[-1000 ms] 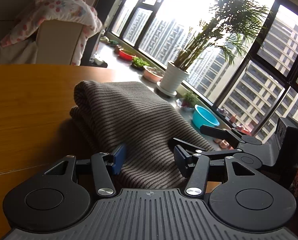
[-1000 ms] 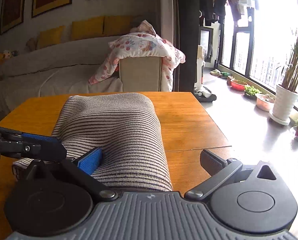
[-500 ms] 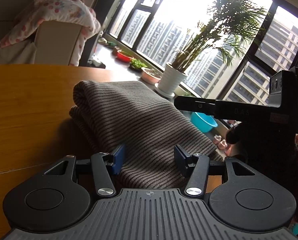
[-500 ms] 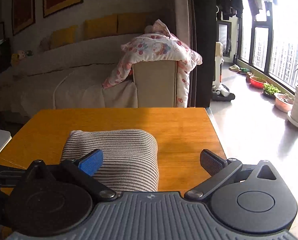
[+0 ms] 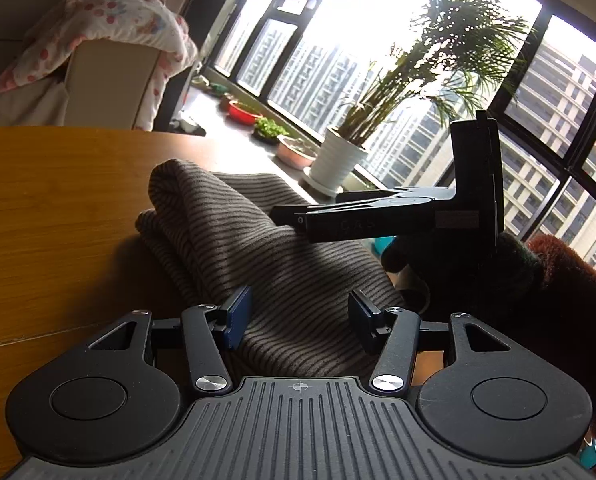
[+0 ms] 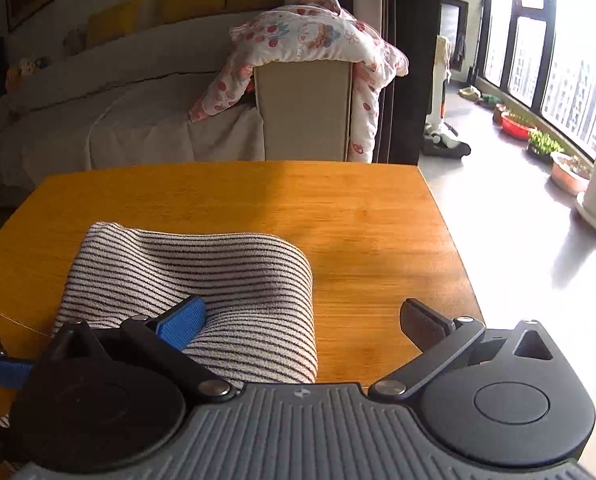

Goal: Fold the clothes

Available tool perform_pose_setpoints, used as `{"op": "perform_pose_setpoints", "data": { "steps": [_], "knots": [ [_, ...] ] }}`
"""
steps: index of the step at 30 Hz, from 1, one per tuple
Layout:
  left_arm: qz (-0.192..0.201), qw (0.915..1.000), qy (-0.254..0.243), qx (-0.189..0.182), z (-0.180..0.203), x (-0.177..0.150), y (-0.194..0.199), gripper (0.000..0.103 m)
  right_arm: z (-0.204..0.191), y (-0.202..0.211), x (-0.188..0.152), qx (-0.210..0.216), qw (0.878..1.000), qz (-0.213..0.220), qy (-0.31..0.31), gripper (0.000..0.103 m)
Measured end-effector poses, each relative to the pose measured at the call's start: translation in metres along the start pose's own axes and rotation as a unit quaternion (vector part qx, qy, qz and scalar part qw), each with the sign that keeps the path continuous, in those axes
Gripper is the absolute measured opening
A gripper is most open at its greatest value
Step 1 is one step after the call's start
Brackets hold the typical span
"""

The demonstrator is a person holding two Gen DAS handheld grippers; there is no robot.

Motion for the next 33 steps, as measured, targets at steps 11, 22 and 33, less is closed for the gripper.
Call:
{"op": "perform_pose_setpoints", "data": {
  "steps": [11,22,33],
  "knots": [
    [-0.003,1.0,0.0,-0.001,-0.002,0.001,0.0,0.058,0.017,0.036,-0.065,0.224,0.951,-0.021,-0.211,0.103],
    [-0.007,0.9987,0.048,-0.014,-0.016,0.01,0.005,0.063,0.002,0.057,-0.087,0.203,0.955,-0.021,-0.215,0.082],
    [-0.003,0.9947,0.097,0.033,-0.012,0.014,0.026,0.078,0.003,0.072,-0.102,0.156,0.976,0.018,-0.147,0.079]
  ]
}}
Point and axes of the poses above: each gripper's, at about its wrist camera, not at the fingertips, and y roughly against the way its jaws point, z to its right, x to its top, the point moved 1 cm from there along -y, roughly the way its jaws point, and after that the axes turned 8 degrees about y, right-handed, at the moved point
